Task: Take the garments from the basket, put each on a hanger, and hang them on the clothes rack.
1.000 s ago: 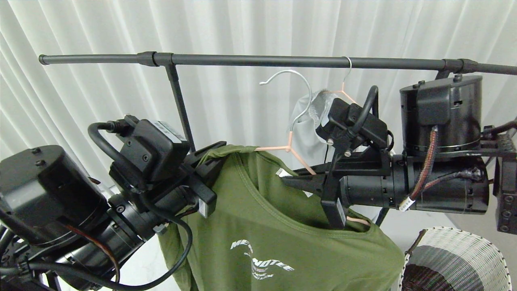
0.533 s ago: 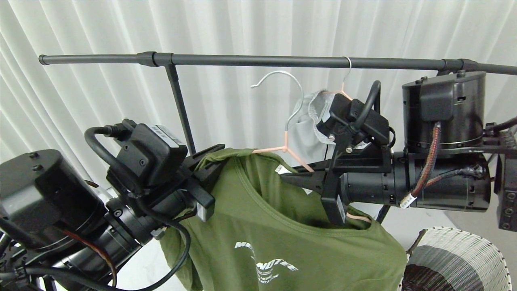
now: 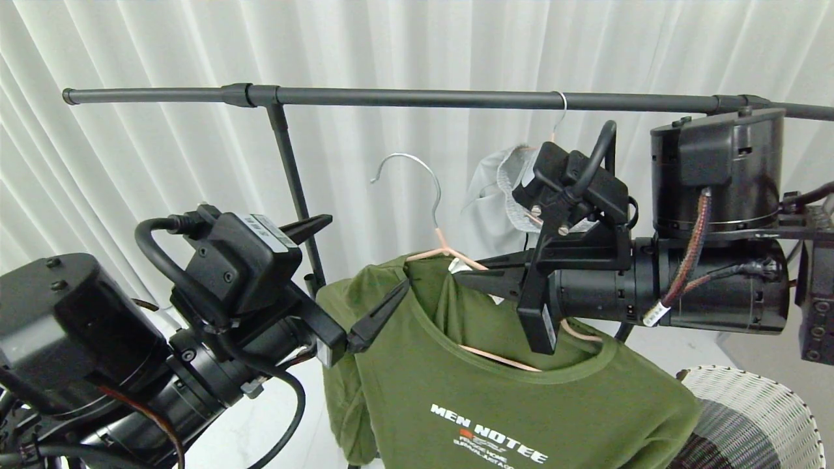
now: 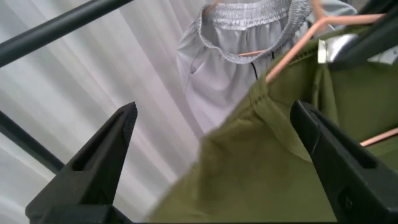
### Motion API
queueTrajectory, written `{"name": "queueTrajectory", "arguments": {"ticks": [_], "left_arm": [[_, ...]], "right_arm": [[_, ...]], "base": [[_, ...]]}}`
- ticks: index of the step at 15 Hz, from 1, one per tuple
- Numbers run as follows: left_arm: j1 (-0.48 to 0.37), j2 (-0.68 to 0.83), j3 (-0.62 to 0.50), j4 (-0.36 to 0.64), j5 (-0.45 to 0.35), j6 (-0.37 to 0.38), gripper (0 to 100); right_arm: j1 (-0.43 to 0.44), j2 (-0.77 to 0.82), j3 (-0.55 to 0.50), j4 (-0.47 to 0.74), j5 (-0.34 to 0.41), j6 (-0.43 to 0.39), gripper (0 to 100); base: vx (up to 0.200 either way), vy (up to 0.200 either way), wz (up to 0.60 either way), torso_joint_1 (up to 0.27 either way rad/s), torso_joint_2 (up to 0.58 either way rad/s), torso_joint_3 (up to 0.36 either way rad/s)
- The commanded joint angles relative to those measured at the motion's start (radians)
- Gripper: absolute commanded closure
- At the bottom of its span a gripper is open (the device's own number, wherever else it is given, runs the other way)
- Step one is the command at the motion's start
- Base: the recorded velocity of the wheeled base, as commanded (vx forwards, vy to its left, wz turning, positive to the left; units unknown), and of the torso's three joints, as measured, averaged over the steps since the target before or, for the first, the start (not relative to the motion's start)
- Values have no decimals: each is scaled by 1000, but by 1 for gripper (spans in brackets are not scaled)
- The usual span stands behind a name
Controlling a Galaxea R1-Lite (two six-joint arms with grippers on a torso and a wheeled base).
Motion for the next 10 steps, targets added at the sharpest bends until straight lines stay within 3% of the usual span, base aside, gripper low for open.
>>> {"name": "queueTrajectory", "arguments": {"ticks": [1, 5, 10], "left_arm": [[14, 0, 13, -7, 2, 0, 0], [60, -32, 66, -8, -4, 0, 0], [278, 35, 218, -8, -61, -52, 0]], "right_arm": [[-20, -14, 1, 1, -1, -3, 100], [-44, -38, 7, 1, -1, -4, 100], [-52, -110, 22, 13, 1, -4, 100]], "base": [[0, 0, 0, 0, 0, 0], [0, 0, 0, 0, 0, 0], [0, 0, 0, 0, 0, 0]]}}
